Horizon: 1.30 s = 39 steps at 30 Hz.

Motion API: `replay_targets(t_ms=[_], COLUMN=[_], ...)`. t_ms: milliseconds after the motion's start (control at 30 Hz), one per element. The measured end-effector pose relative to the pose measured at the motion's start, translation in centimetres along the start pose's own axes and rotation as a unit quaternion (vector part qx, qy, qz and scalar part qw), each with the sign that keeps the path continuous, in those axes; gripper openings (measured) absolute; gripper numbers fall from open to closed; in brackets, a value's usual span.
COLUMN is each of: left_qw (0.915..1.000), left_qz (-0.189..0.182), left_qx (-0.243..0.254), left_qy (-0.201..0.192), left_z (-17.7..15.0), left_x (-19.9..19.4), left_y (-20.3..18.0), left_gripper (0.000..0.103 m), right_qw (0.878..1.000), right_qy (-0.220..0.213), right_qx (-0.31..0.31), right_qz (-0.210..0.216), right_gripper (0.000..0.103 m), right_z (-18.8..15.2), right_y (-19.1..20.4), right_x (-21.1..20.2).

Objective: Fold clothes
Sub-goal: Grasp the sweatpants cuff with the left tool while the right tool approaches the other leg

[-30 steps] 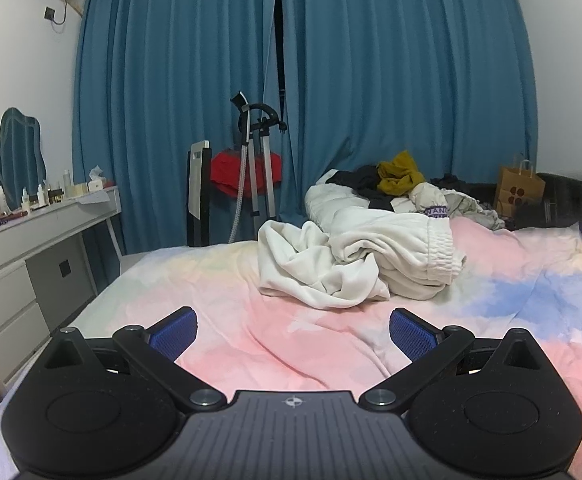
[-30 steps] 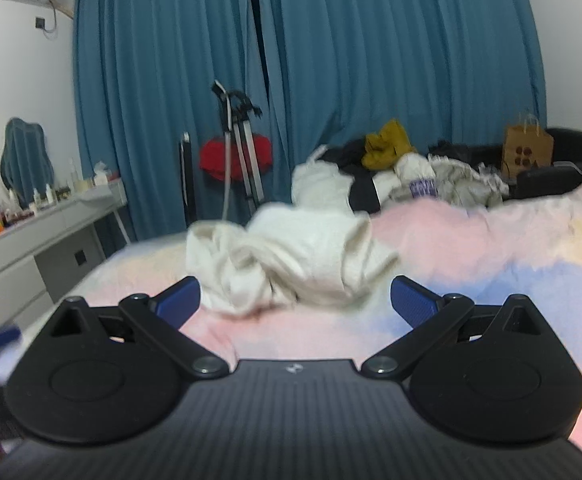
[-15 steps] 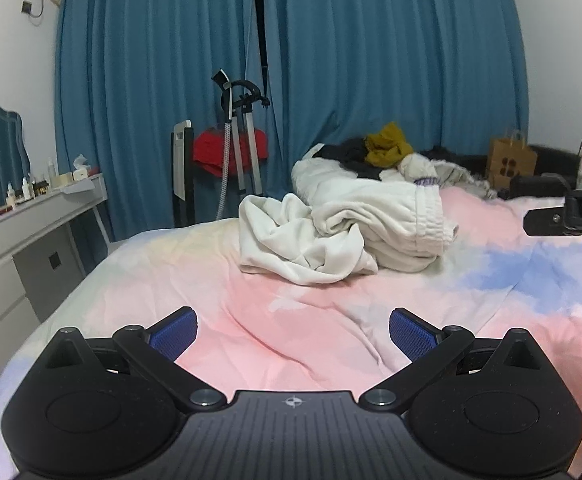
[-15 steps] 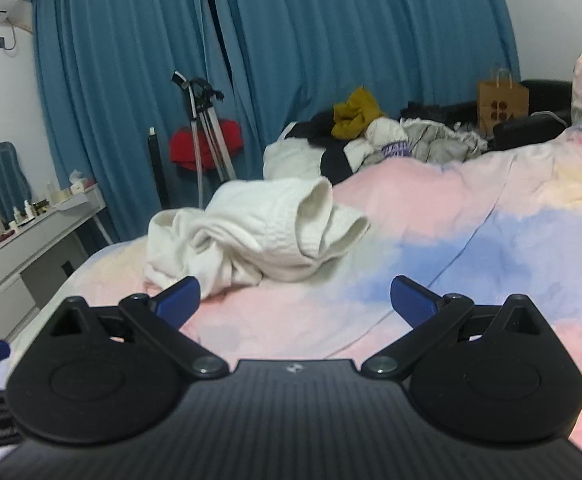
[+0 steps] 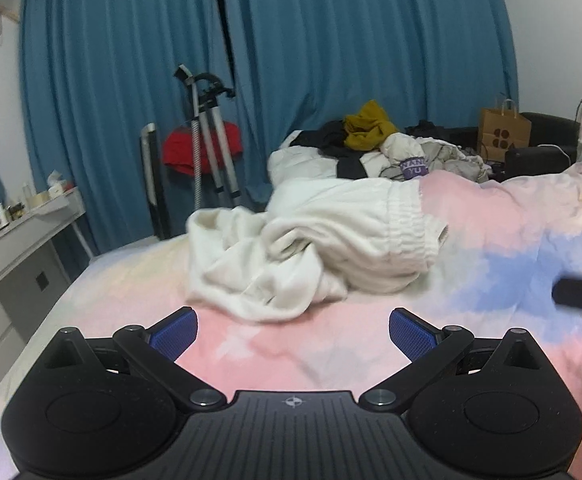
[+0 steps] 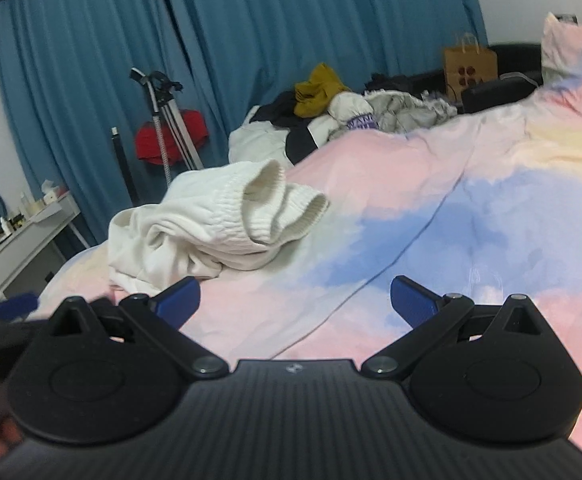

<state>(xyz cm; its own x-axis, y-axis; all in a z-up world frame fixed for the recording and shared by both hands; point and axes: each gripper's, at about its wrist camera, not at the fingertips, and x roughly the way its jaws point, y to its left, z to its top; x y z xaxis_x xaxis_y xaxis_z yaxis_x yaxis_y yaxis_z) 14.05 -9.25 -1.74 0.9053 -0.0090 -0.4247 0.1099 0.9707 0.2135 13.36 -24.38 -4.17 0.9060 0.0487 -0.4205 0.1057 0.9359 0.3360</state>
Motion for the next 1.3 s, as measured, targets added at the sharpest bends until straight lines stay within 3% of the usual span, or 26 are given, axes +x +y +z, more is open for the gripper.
replay_targets(t_ms=[567,700,867,900,967,1033,1067,1167,1300], left_qw=[0.9973,0.9948,0.9906,0.9893,0.9865,0.9876,0.9892,0.9952,0.9976], left_qz=[-0.032,-0.021,-0.004,0.004,0.015,0.023,0.023,0.014,0.002], left_qx=[0.062,0.096,0.136,0.146,0.161,0.152,0.142,0.097,0.063], left_qy=[-0.021,-0.026,0.000,0.008,0.025,0.031,0.031,0.010,-0.028], left_z=[6.8,8.4,9.8,9.8,9.9,10.3,10.6,12.0,13.2], left_x=[14.9,19.0,24.0,25.0,26.8,27.2,27.0,24.1,17.5], left_y=[-9.1,-11.6,-14.0,-14.4,-14.7,-13.9,-13.2,-10.3,-4.6], left_gripper=[0.102,0.102,0.100,0.094,0.073,0.034,0.021,0.016,0.014], right_qw=[0.998,0.998,0.998,0.998,0.998,0.998,0.998,0.998,0.999], right_qy=[0.024,0.031,0.028,0.029,0.023,0.017,0.012,0.004,-0.019], right_qx=[0.044,0.052,0.053,0.053,0.047,0.042,0.042,0.044,0.040], right_qz=[-0.028,-0.034,-0.033,-0.033,-0.035,-0.036,-0.036,-0.038,-0.007], right_gripper=[0.103,0.103,0.103,0.103,0.103,0.103,0.103,0.103,0.103], right_z=[-1.0,-1.4,-1.7,-1.8,-1.8,-1.9,-2.0,-2.0,-1.9], right_y=[-3.7,-4.4,-4.5,-4.5,-4.3,-4.3,-4.4,-4.4,-3.9], right_x=[6.3,7.4,7.8,7.9,7.7,7.6,7.5,7.5,7.1])
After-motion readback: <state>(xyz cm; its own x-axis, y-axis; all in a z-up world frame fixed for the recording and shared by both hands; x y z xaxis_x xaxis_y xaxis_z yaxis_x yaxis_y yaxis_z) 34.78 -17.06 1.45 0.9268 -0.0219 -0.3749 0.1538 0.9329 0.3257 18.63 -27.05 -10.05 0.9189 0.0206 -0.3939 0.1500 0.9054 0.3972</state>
